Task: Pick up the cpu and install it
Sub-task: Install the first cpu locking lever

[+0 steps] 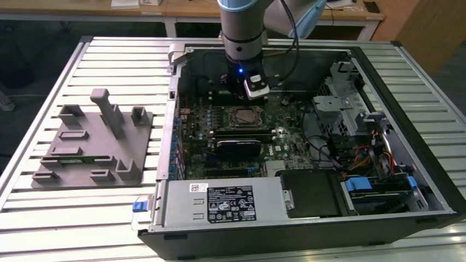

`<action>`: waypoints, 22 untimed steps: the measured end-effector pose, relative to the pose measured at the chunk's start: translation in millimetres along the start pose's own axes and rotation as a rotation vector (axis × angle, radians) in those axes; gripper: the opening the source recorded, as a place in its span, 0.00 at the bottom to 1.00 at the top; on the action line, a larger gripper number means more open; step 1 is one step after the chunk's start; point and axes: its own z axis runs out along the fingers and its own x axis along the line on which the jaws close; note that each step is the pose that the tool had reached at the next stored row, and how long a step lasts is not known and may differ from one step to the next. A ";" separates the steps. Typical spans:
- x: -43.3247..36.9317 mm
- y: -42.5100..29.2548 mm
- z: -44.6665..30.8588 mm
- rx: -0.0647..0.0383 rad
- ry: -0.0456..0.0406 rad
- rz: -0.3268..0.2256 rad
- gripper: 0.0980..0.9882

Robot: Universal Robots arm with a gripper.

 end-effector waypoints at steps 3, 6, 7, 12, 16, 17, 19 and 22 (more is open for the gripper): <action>-0.5 -0.7 0.5 0.000 0.0001 0.000 0.01; -1.3 -1.5 0.9 0.000 0.0001 0.000 0.01; -1.5 -1.7 1.1 0.000 0.0000 0.000 0.01; -2.1 -2.1 1.5 -0.004 0.0014 0.001 0.01; -2.2 -2.0 1.5 -0.017 0.0053 0.003 0.01; -2.1 -2.0 1.5 -0.019 0.0059 0.003 0.01; -2.1 -1.9 1.6 -0.020 0.0059 0.003 0.01; -2.3 -1.7 0.8 -0.021 0.0057 0.003 0.01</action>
